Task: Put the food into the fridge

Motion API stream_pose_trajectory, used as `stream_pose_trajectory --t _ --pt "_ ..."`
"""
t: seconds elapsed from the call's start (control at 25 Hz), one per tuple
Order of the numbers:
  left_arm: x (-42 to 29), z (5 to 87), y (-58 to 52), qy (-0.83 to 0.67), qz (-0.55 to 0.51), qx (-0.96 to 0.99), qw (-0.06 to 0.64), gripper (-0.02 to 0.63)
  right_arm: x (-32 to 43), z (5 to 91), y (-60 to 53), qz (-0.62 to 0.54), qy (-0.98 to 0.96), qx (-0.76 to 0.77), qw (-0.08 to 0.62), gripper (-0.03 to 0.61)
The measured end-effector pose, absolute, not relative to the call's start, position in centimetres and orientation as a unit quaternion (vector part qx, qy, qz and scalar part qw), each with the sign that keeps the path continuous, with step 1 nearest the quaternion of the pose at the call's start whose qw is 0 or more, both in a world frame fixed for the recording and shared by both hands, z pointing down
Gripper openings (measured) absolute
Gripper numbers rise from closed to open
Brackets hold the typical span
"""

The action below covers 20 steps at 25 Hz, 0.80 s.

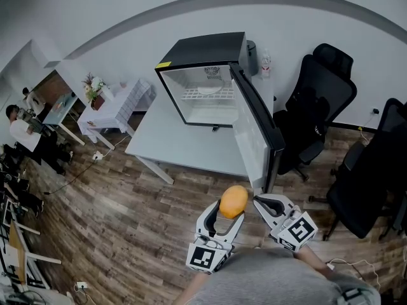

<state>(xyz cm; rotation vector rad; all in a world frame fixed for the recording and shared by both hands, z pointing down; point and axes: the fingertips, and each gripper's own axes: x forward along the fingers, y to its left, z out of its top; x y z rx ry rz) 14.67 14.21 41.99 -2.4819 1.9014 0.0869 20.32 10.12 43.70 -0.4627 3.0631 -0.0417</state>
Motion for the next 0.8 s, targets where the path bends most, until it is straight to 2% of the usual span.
stream_pose_trajectory --t 0.8 --pt "14.83 41.95 13.57 0.616 0.037 -0.787 0.008 0.302 19.98 43.25 9.93 0.004 0.991 -0.133 0.019 0.012"
